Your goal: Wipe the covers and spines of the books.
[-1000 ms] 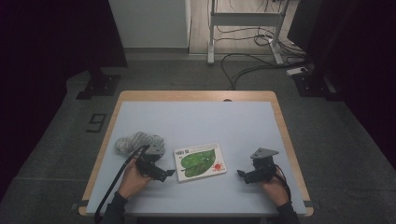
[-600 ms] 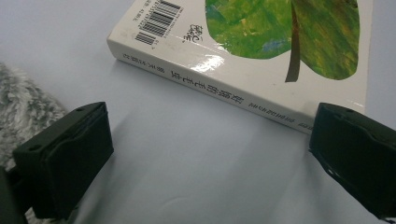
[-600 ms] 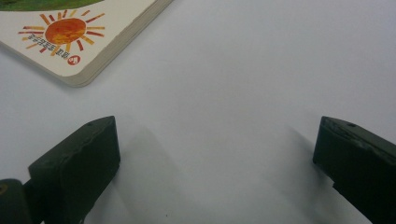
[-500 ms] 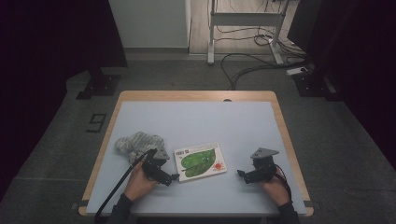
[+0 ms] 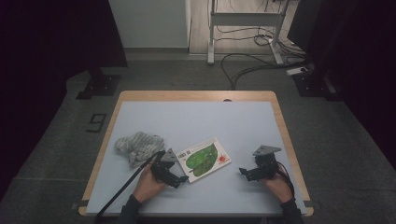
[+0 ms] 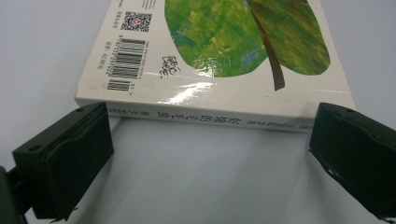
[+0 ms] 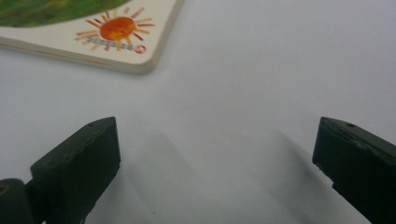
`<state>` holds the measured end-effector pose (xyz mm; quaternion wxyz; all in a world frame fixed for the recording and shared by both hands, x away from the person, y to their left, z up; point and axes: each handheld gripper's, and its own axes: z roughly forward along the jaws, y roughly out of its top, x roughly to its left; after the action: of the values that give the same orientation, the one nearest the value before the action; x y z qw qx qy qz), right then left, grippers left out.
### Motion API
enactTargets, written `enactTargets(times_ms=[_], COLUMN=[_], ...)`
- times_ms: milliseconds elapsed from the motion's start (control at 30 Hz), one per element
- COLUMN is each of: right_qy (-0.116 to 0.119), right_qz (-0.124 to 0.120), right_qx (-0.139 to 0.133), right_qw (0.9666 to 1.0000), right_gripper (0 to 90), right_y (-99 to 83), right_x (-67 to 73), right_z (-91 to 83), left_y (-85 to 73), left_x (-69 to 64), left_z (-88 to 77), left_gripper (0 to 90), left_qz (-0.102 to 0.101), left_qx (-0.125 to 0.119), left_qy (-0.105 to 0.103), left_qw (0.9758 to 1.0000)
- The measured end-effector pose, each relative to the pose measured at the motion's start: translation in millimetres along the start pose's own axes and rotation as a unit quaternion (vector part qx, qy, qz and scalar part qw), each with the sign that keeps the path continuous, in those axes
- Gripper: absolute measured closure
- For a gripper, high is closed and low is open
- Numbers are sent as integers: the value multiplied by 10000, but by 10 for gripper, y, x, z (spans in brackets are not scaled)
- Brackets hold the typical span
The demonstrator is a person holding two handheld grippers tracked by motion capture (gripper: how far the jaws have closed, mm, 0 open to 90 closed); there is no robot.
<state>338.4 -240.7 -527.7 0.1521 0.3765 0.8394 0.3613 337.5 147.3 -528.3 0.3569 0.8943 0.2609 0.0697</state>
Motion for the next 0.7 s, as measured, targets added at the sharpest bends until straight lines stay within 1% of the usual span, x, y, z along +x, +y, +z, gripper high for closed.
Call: enactTargets(times_ms=[100,167,300,333,433,533,667,700], right_qy=[75,78,153,175,238,316,365,389], right_qz=[-49,-112,-216,-208,-317,-404,-530,-527], right_qx=[0,20,48,63,91,151,207,217], right_qw=[10000,9999,9996,9996,9992,9986,9977,9976], right_gripper=[0,0,0,0,0,0,0,0], right_y=[80,143,277,302,400,500,620,649], right_x=[4,14,51,63,101,148,184,187], right_z=[10,29,80,92,145,224,344,375], left_y=[2,2,0,0,-2,-2,-3,-3], left_x=[-6,-5,-2,0,1,1,2,2], left_z=[5,5,4,4,6,6,6,5], left_gripper=[0,0,0,0,0,0,0,0], left_qz=[-25,-23,-27,-21,-43,-42,-40,-37], left_qx=[-9,-9,1,2,-11,-12,-14,-5], left_qy=[9,7,-2,-6,-11,-9,-11,-11], left_qw=[10000,10000,10000,10000,10000,10000,10000,10000])
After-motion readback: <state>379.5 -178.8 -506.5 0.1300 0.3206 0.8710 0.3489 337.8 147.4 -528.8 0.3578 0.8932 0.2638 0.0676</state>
